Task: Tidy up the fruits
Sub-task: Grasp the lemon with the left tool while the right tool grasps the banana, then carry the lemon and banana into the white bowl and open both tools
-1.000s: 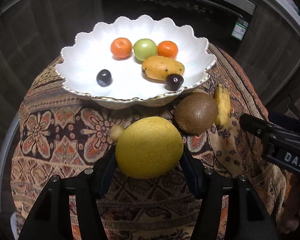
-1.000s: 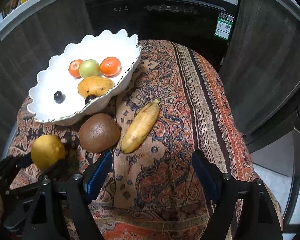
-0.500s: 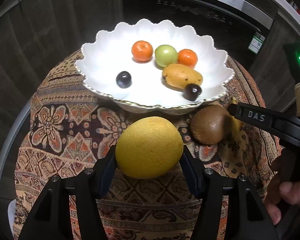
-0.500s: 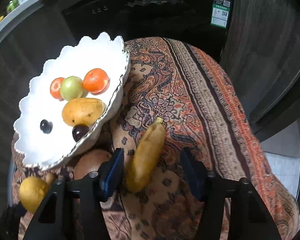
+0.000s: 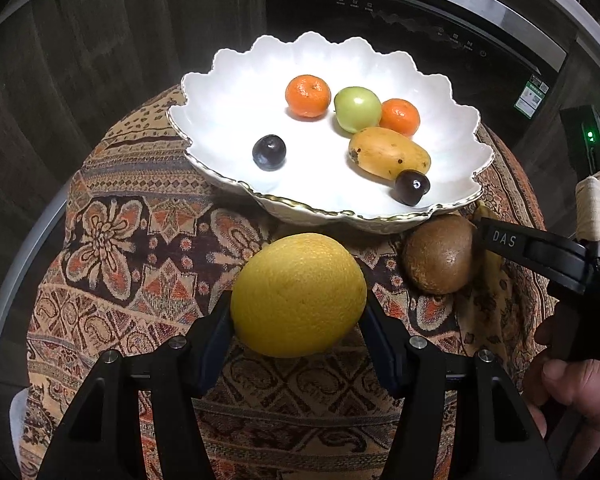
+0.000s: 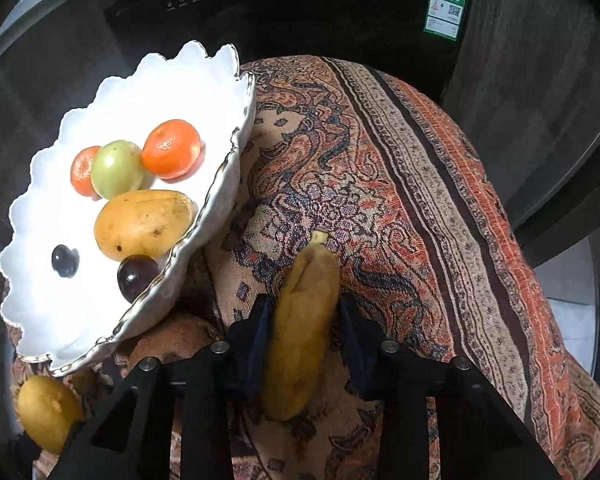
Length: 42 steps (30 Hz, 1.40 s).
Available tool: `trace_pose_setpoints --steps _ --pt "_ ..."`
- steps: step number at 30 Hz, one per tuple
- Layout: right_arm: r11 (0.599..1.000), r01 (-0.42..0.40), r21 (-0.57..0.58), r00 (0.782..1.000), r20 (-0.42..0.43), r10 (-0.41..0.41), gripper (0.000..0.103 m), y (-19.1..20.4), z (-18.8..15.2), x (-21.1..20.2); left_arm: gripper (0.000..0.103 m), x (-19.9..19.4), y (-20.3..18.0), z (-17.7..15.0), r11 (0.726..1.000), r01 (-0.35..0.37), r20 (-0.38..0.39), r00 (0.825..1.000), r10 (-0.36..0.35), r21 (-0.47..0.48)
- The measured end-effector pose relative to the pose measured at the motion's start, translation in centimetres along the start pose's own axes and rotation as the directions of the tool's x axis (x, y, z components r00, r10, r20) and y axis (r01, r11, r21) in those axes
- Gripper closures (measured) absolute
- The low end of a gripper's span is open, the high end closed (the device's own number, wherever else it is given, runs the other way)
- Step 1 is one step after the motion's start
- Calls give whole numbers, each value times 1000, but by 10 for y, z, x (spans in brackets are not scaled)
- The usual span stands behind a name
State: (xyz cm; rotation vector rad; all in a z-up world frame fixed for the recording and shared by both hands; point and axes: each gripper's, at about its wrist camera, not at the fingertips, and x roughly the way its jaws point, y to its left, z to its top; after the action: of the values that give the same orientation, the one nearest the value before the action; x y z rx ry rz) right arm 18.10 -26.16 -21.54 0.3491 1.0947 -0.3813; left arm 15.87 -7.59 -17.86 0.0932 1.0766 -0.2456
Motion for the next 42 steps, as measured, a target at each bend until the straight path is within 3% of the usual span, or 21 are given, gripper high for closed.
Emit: trace_pose_setpoints --steps 7,22,42 --pt "999 -35 -9 999 -1 35 71 -6 0 -3 43 -4 -5 1 1000 -2 6 1000 2 8" --pt "996 -75 -55 992 93 80 72 -9 -1 -67 43 -41 -5 10 1000 2 77 997 -3 7" --pt "972 -133 -192 971 173 167 72 23 26 -110 43 -63 10 58 1000 4 175 985 -4 1"
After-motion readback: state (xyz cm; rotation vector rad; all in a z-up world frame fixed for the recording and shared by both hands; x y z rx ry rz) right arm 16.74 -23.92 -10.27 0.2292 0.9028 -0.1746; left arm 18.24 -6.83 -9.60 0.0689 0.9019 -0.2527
